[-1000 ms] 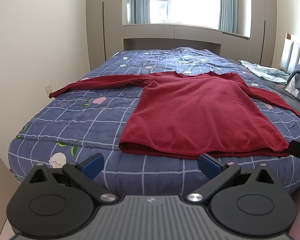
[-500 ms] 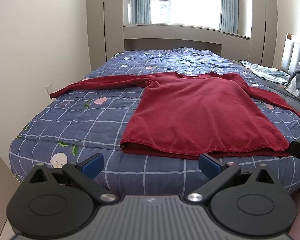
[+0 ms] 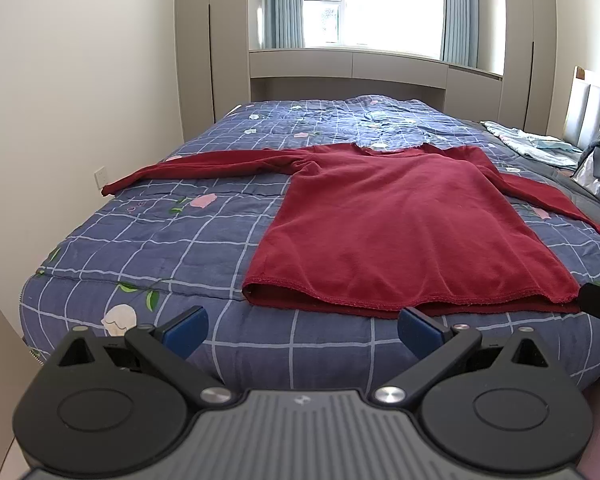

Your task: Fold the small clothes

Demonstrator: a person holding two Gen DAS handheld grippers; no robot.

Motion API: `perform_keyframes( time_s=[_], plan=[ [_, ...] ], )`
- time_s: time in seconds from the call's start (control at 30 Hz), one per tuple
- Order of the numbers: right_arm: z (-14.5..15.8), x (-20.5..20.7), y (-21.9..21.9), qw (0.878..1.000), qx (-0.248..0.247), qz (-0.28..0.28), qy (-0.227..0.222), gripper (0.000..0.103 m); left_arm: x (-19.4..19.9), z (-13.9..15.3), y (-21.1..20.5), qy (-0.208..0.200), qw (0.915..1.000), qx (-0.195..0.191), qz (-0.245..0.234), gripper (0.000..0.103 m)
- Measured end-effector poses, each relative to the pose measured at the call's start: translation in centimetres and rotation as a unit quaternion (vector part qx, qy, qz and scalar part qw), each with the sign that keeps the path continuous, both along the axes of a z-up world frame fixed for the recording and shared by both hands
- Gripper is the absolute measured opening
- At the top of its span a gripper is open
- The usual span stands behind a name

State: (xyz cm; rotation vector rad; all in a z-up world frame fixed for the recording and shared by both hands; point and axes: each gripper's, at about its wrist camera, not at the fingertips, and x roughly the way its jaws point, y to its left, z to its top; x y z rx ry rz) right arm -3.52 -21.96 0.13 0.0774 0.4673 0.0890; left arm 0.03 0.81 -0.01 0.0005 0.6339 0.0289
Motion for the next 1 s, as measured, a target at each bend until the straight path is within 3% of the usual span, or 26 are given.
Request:
perform_keyframes(
  time_s=[1.0],
  plan=[
    [0.12, 0.25, -0.09, 1.000, 0.000, 0.000, 0.001, 0.103, 0.07, 0.00, 0.02, 0.000, 1.0000, 0.006, 0.002, 0.103]
  ],
)
